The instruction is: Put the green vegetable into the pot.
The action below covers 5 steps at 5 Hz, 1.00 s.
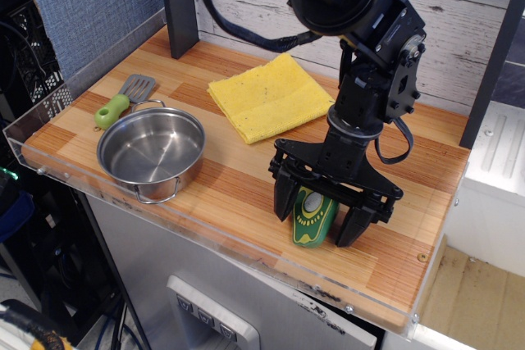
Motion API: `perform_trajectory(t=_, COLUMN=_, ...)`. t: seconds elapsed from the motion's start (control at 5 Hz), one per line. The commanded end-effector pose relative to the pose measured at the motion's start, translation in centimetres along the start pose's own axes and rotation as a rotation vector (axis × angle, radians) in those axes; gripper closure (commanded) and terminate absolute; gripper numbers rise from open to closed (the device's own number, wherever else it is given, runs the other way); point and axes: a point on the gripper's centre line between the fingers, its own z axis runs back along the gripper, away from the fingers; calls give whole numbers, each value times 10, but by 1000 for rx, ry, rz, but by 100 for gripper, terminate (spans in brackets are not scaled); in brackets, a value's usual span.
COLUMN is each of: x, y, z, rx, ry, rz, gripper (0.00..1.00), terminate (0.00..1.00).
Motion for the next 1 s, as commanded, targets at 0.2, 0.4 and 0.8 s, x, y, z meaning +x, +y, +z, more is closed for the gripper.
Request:
perform_trajectory(t=0.2, x=9, y=4, z=20, rx=-38, ry=-84, rz=-92, gripper=100, terminate=0)
perform_trajectory(t=0.4, x=5, y=6, z=71, rx=-64, ry=-215, rz=-245, gripper=100, terminate=0)
perform_trajectory(t=0.8, x=-21, y=74, z=142, rx=-162, ry=-328, rz=-239, gripper=100, terminate=0)
